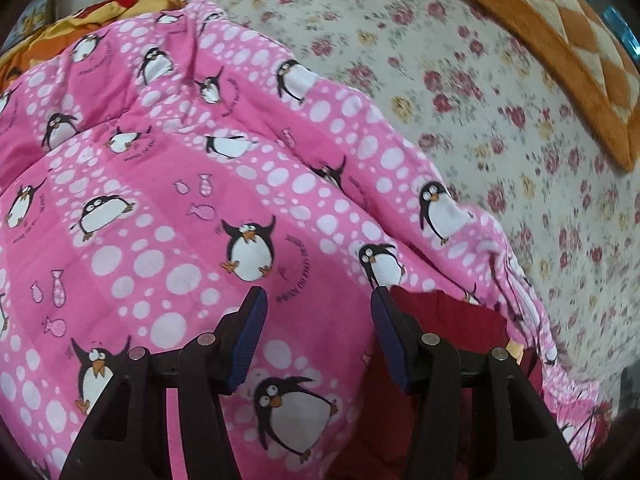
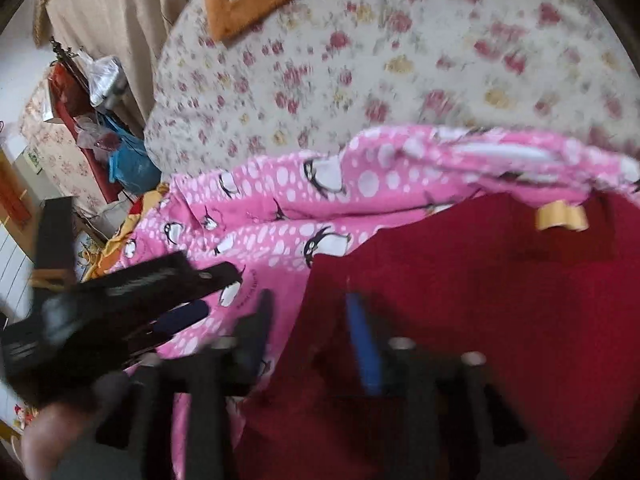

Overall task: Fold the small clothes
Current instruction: 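Fold the held sleeve across the sweater body and open the right gripper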

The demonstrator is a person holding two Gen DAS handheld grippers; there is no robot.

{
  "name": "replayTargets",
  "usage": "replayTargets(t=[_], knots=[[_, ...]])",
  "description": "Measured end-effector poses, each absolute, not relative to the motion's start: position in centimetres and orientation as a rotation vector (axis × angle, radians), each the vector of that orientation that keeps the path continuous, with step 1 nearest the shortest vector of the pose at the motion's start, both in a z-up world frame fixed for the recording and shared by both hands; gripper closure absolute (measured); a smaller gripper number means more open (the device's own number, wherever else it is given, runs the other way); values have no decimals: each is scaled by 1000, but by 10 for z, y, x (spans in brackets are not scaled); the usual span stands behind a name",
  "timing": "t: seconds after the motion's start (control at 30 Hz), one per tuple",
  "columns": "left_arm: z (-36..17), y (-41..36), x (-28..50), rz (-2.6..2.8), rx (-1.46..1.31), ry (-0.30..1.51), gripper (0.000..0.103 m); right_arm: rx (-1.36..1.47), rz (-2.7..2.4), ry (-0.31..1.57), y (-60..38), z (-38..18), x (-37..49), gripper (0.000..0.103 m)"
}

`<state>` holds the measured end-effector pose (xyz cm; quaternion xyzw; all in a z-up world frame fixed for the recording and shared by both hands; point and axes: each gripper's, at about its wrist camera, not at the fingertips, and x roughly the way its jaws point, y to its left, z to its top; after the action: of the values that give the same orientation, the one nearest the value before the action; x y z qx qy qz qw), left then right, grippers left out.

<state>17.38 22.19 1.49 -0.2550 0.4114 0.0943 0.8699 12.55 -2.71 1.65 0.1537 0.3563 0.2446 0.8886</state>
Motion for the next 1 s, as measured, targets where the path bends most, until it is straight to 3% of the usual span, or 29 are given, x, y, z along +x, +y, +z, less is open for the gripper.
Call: replayTargets(t=[0.2, 0.37, 0.4, 0.5, 0.57, 0.63, 0.87, 0.93, 1.0], knots=[[24, 201, 172, 152, -476, 842, 66, 98, 247, 658, -123, 51, 77, 55], [40, 138, 168, -99, -326, 790, 66, 160, 81, 710, -219, 34, 61, 57], [39, 126, 167, -146, -297, 794, 66, 188, 84, 756, -235, 20, 61, 62], [20, 93, 173, -259, -221, 901, 70, 234, 68, 946, -256, -22, 73, 74], [-8, 83, 183, -239, -149, 1024, 72, 293, 85, 932, -266, -27, 72, 78], [-8, 79, 181, -242, -96, 995, 72, 314, 89, 937, -271, -22, 72, 81], [18, 82, 169, -198, -135, 878, 73, 250, -63, 735, -285, 16, 95, 81], [5, 77, 176, -193, -99, 933, 72, 253, -55, 759, -288, 5, 116, 81], [-11, 74, 181, -186, -90, 988, 72, 286, -48, 908, -293, -30, 140, 81]])
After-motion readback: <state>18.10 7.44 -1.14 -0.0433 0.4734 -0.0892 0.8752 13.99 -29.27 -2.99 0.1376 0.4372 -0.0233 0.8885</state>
